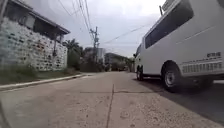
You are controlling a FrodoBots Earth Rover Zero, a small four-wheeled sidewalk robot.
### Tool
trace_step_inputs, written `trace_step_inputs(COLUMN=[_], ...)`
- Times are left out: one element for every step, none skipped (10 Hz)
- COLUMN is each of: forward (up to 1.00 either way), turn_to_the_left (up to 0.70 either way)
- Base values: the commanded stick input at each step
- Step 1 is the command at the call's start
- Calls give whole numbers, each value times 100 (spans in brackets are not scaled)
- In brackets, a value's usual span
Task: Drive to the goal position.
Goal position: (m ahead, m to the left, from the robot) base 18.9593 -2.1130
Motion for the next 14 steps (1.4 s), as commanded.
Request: trace_step_inputs(forward=[70, 70, 70, 70, 70, 70, 70, 70, 70, 70, 70, 70, 70, 70], turn_to_the_left=[0, 0, 0, 0, 0, 0, 0, 0, 0, 0, 0, 0, 0, -29])
